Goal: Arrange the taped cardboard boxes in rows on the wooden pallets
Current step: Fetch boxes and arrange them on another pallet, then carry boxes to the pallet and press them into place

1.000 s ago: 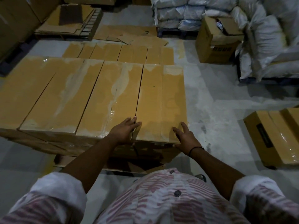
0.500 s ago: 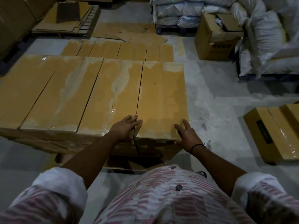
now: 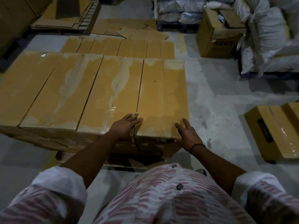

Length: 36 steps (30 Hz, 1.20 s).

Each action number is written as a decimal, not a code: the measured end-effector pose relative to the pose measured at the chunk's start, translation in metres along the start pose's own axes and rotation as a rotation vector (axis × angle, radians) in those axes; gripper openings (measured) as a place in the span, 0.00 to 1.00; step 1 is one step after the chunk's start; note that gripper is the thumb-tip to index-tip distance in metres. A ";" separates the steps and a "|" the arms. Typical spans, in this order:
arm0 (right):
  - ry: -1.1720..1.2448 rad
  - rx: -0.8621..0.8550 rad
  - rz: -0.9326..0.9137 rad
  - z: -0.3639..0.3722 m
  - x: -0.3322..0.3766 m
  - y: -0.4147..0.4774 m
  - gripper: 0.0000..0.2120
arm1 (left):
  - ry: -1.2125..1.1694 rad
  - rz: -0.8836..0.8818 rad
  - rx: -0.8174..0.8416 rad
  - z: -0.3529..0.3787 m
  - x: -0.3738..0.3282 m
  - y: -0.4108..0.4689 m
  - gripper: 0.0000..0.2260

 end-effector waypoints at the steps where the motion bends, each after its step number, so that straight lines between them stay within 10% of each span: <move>1: -0.001 -0.002 -0.001 0.000 0.000 0.000 0.39 | 0.000 0.003 -0.002 0.001 0.000 0.000 0.50; 13: 0.030 0.064 -0.011 -0.001 -0.003 0.006 0.45 | 0.008 -0.067 -0.020 0.008 -0.009 0.005 0.49; 29: 1.150 0.031 0.611 0.010 -0.023 0.032 0.47 | 0.088 -0.177 0.025 0.008 -0.026 0.017 0.49; 36: 1.100 0.005 0.606 0.003 -0.039 0.039 0.24 | 0.144 -0.168 0.039 0.003 -0.028 0.024 0.48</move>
Point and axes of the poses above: each hand's wrist, its own y-axis towards the middle knuckle, its own z-axis out of the palm, x = y × z, the point moved 4 cm from there along y, towards the middle knuckle, and after that the axes turned 8 degrees about -y, right-handed, at the moved point
